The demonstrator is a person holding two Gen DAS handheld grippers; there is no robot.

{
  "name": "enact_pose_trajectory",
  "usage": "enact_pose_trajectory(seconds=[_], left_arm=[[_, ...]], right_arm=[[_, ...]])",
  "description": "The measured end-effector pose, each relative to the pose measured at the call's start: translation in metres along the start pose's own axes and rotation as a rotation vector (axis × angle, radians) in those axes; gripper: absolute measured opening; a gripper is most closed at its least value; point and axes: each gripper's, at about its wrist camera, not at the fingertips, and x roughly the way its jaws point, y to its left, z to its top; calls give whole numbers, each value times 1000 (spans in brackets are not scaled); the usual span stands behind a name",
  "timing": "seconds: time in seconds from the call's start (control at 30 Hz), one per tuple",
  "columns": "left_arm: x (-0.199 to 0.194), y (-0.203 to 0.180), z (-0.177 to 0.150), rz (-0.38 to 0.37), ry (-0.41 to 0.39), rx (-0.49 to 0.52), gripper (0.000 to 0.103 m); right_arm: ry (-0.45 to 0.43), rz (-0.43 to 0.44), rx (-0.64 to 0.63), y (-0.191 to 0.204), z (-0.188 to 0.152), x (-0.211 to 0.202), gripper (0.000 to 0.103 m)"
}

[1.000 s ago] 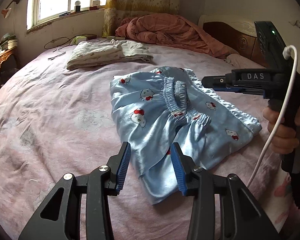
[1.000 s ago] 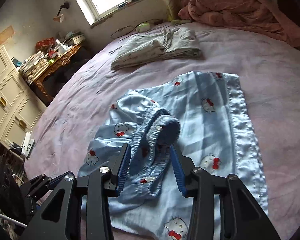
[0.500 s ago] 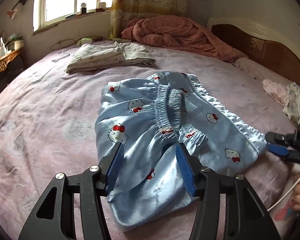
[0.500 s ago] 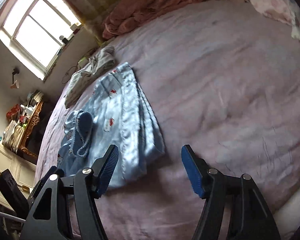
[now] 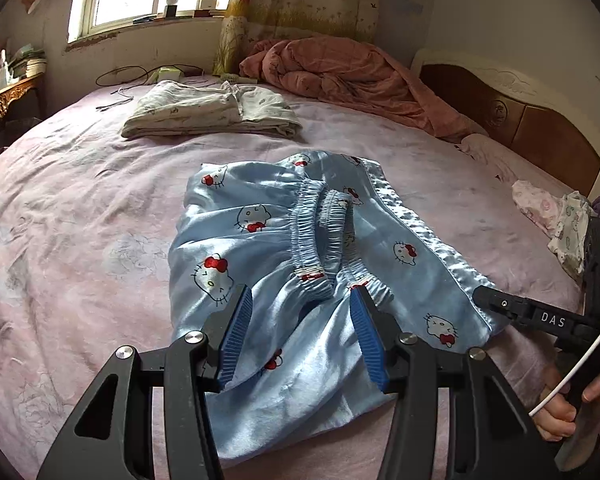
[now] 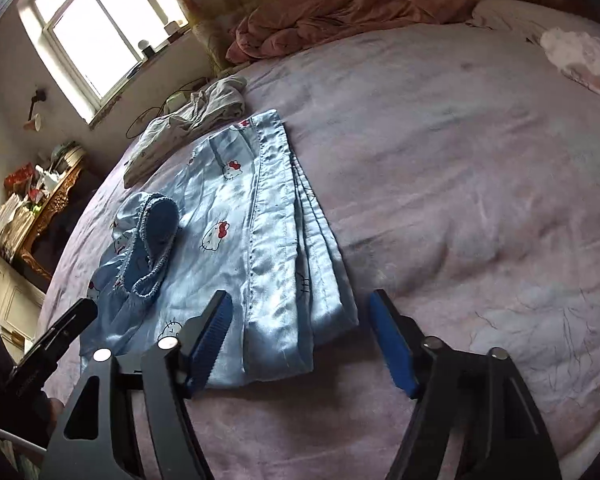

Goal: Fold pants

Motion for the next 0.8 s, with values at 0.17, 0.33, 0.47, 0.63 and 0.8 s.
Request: enact_pose_trajectory(seconds=[0.17,0.33,0.47,0.63,0.8], left_arm=[[0,8,2,-1,0,-14,50],[-1,10,3,-6,-3,-17,49],[-5,7,2,-15,-1,1,49],[-13,9,0,-8,-4,14,50],[-27,28,-1,7,-22,-15,50]], right_arm=[[10,124,110,-18,3,-1,31],[34,207,187,-20,4,5,8],[17,192,133,-2,9,4,6],[-1,248,38,39,23,-5,6],[6,303,-78,96,32,-6,6]])
